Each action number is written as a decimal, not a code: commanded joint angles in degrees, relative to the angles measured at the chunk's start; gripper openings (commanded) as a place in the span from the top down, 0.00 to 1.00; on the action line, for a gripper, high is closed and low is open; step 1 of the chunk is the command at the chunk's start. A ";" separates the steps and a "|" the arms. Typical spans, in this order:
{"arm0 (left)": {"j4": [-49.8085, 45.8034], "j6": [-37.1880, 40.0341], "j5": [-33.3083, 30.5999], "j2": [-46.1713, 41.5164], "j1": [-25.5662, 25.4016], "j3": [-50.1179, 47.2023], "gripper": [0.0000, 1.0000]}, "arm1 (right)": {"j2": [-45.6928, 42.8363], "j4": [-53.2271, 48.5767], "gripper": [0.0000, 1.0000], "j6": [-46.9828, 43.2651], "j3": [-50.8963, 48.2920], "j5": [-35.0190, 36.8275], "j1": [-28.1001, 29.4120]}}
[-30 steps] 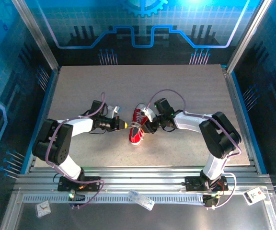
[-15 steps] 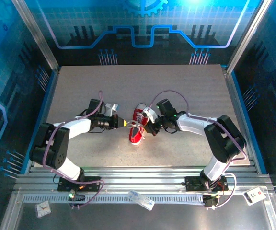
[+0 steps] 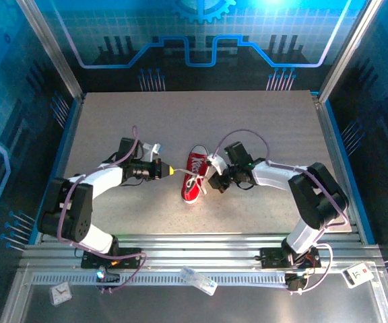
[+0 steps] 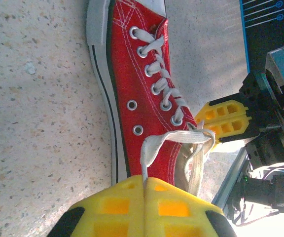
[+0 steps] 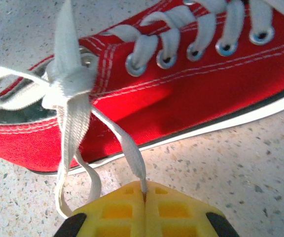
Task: Tie the shoes
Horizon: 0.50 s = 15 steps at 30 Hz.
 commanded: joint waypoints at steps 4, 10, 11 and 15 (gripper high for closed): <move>-2.44 1.51 -0.63 -1.97 1.59 -0.76 1.00 | -2.34 -0.73 1.00 1.85 -0.57 2.29 -1.17; -2.91 1.51 -0.87 -2.23 2.68 -0.68 1.00 | -2.47 -1.66 1.00 2.67 0.41 3.07 -1.54; -2.91 1.51 -0.78 -2.21 2.77 -0.67 1.00 | -2.43 -1.73 1.00 2.72 0.48 3.02 -1.70; -3.17 1.67 -0.69 -2.05 2.78 -0.41 1.00 | -2.28 -1.86 1.00 2.87 0.92 2.85 -1.66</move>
